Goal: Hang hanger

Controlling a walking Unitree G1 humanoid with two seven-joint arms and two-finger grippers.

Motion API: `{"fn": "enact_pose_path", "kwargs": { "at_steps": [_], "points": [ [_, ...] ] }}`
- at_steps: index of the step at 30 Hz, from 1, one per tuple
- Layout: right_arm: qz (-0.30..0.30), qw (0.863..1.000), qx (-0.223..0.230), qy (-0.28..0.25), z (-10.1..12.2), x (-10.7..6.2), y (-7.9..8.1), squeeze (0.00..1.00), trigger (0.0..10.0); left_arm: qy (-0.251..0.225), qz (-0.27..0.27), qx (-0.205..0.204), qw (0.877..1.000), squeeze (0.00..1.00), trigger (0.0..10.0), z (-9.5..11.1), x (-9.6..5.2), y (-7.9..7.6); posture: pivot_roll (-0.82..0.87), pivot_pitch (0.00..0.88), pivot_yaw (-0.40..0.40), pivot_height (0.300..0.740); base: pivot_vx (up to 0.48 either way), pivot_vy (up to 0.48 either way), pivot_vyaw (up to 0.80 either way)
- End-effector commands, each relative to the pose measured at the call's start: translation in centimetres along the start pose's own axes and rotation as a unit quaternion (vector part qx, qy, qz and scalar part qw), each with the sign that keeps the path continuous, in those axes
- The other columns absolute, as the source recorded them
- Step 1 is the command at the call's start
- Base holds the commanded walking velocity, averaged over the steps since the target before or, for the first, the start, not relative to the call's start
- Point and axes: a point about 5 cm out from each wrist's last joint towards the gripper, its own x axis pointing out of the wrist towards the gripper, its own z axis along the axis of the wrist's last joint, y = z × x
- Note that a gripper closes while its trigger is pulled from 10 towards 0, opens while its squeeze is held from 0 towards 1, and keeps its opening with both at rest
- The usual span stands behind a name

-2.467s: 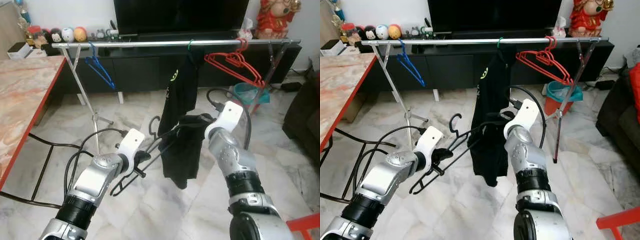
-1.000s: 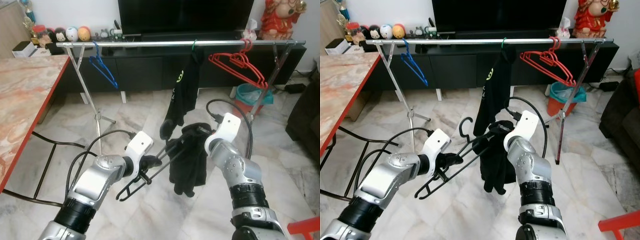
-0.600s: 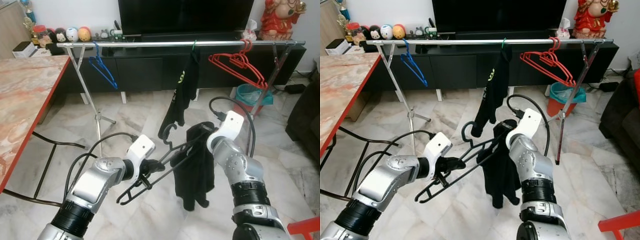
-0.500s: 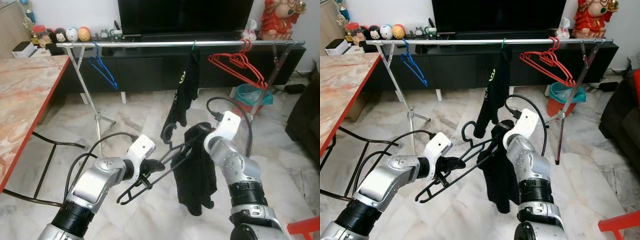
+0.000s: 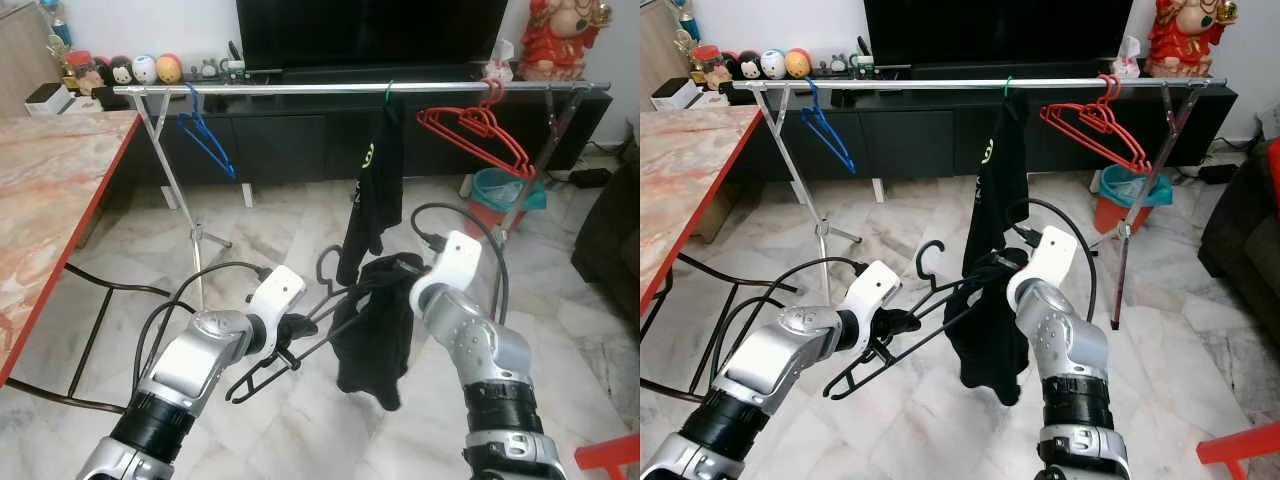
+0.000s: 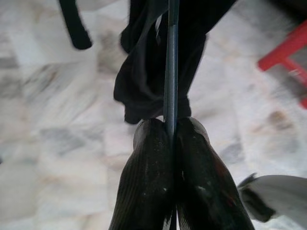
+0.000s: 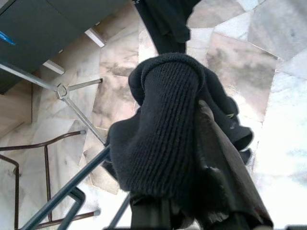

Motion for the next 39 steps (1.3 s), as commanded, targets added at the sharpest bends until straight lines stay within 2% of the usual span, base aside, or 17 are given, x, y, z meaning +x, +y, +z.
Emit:
{"fn": "enact_pose_path", "kwargs": {
  "at_steps": [1, 4, 9, 12, 20, 25, 28, 32, 39],
  "points": [
    [0.011, 1.000, 0.003, -0.026, 1.3, -0.7, 0.6, 0.00, 10.0, 0.009, 0.032, -0.005, 0.999, 0.00, 10.0, 0.1, -0.2, 1.0, 0.06, 0.000, 0.006, 0.740, 0.000, 0.000, 0.00],
    [0.024, 0.999, 0.003, -0.026, 1.3, -1.1, 1.2, 0.00, 10.0, 0.001, 0.046, -0.005, 0.999, 0.00, 10.0, 0.3, -0.1, 1.2, 0.05, 0.000, 0.006, 0.740, 0.000, 0.000, 0.00],
    [0.039, 0.999, 0.004, -0.010, 0.6, -1.2, 1.4, 0.00, 10.0, -0.018, 0.022, -0.002, 1.000, 0.00, 10.0, 1.0, 0.0, 0.7, 0.05, 0.000, 0.006, 0.740, 0.000, 0.000, 0.00],
    [0.043, 0.999, -0.001, -0.005, 0.3, -1.2, 1.5, 0.00, 10.0, -0.031, -0.019, 0.006, 0.999, 0.00, 10.0, 1.3, -0.1, -0.2, 0.06, 0.000, 0.006, 0.740, 0.000, 0.000, 0.00],
    [0.056, 0.998, -0.006, 0.001, 0.2, -1.4, 1.8, 0.00, 10.0, -0.052, -0.078, 0.017, 0.995, 0.00, 10.0, 1.8, -0.5, -1.3, 0.06, 0.000, 0.004, 0.740, 0.000, 0.000, 0.00],
    [0.066, 0.998, -0.006, 0.000, 0.3, -1.7, 2.3, 0.00, 10.0, -0.040, -0.032, 0.015, 0.999, 0.00, 10.0, 1.8, -0.1, -0.3, 0.05, 0.000, 0.004, 0.740, 0.000, 0.000, 0.00],
    [0.073, 0.997, -0.007, 0.000, 0.3, -2.0, 2.6, 0.00, 10.0, -0.041, -0.034, 0.010, 0.999, 0.00, 10.0, 1.8, 0.0, -0.3, 0.05, 0.000, 0.005, 0.740, 0.000, 0.000, 0.00],
    [0.121, 0.992, -0.039, 0.006, 0.1, -3.1, 3.7, 0.00, 10.0, -0.037, -0.055, 0.019, 0.998, 0.00, 10.0, 1.8, 0.0, -0.7, 0.05, 0.000, 0.006, 0.740, 0.000, 0.000, 0.00],
    [0.124, 0.991, -0.039, 0.016, -0.3, -4.3, 3.9, 0.00, 10.0, -0.046, -0.036, 0.011, 0.998, 0.00, 10.0, 2.1, 0.1, -0.3, 0.05, 0.000, 0.004, 0.740, 0.000, 0.000, 0.00]
  ]
}}
